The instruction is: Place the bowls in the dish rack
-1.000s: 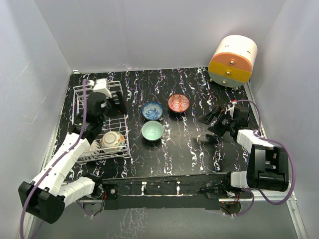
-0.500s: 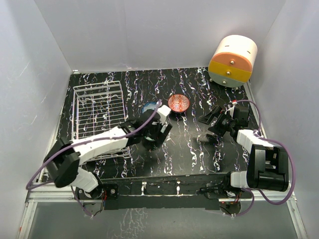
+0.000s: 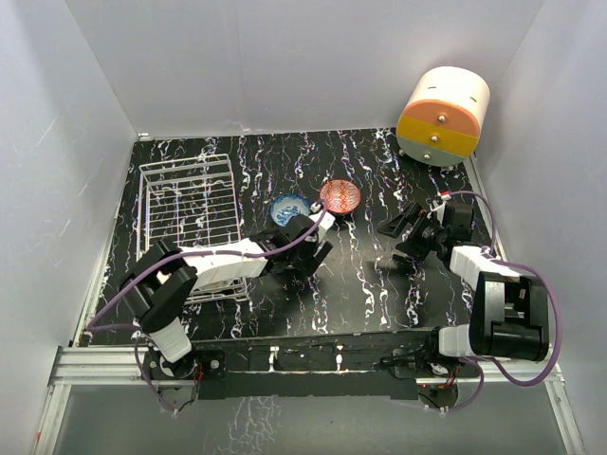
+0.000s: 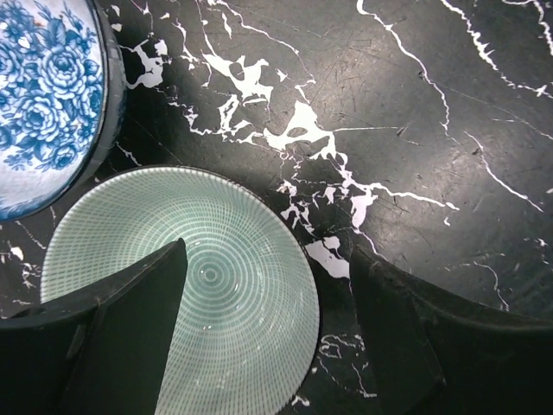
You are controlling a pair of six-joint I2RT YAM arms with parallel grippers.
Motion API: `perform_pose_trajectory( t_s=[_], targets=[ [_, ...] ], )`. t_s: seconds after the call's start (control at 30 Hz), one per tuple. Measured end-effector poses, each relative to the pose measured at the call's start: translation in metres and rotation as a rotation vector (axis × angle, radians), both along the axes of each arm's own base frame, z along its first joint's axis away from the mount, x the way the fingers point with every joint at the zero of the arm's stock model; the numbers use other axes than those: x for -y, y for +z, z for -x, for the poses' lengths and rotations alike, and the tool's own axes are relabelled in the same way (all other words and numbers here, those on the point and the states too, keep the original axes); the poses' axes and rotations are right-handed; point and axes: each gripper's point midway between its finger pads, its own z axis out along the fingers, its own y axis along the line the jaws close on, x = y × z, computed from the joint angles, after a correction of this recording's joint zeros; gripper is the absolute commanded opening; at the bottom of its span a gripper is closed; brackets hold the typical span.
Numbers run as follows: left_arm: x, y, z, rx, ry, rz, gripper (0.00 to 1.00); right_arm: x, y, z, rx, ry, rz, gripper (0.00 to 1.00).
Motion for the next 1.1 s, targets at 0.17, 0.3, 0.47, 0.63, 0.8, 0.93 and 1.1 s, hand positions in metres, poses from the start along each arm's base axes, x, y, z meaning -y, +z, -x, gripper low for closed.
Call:
perform_pose_trajectory(
  t_s=[0.17, 0.3, 0.47, 0.63, 0.8, 0.93, 1.1],
  targets=[
    [0.001, -0.014, -0.003, -0.003, 0.011, -0.019, 0.59, 0.0, 0.0, 0.0, -0.001, 0.0, 0.0, 0.98],
    [-0.002, -0.015, -0.004, 0.009, 0.031, -0.011, 0.51, 0.0, -0.001, 0.0, -0.003, 0.0, -0.001, 0.98],
    [-0.01, -0.023, 0.001, 0.001, 0.047, -0.023, 0.45, 0.0, -0.002, 0.0, -0.007, 0.0, -0.001, 0.98],
    [-0.012, -0.025, 0.002, 0.018, 0.062, -0.019, 0.22, 0.0, -0.002, 0.0, -0.007, 0.0, -0.001, 0.99],
    [-0.009, -0.006, -0.005, 0.08, 0.078, 0.009, 0.0, 0.0, -0.002, 0.0, -0.007, 0.0, -0.001, 0.98],
    [-0.009, -0.004, -0.002, 0.068, 0.083, 0.013, 0.0, 0.0, -0.002, 0.0, -0.007, 0.0, -0.001, 0.98],
    [-0.001, 0.009, 0.015, 0.023, 0.076, 0.062, 0.0, 0.0, -0.002, 0.0, -0.007, 0.0, -0.001, 0.98]
  ],
)
